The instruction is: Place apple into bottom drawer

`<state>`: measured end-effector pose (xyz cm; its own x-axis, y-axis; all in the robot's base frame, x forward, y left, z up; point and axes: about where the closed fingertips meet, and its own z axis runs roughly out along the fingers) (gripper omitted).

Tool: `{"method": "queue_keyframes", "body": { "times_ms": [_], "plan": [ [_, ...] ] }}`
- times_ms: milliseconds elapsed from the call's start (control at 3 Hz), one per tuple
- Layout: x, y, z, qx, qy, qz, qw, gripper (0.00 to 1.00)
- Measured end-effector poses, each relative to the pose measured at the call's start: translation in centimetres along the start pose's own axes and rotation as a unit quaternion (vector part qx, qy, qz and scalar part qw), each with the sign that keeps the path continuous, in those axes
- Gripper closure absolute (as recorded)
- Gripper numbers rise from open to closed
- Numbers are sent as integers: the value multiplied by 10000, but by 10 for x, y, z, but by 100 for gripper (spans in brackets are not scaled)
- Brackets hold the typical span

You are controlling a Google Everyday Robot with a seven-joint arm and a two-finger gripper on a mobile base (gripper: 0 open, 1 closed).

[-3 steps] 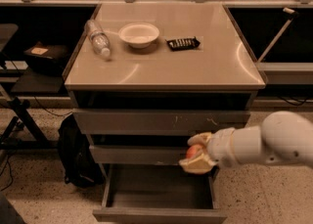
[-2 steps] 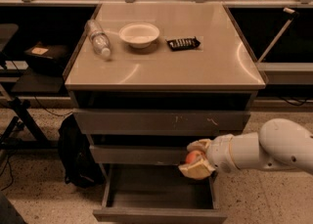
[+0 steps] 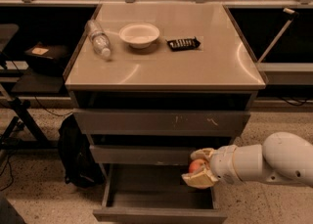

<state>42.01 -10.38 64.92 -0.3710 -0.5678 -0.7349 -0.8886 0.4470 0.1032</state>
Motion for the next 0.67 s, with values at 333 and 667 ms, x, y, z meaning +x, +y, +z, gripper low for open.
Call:
{"method": "queue_keyframes", "body": {
  "times_ms": [333, 667],
  "plan": [
    [81, 4, 26, 199, 382, 421, 9982, 100],
    [173, -7, 74, 374, 849, 938, 9913, 100]
  ]
}}
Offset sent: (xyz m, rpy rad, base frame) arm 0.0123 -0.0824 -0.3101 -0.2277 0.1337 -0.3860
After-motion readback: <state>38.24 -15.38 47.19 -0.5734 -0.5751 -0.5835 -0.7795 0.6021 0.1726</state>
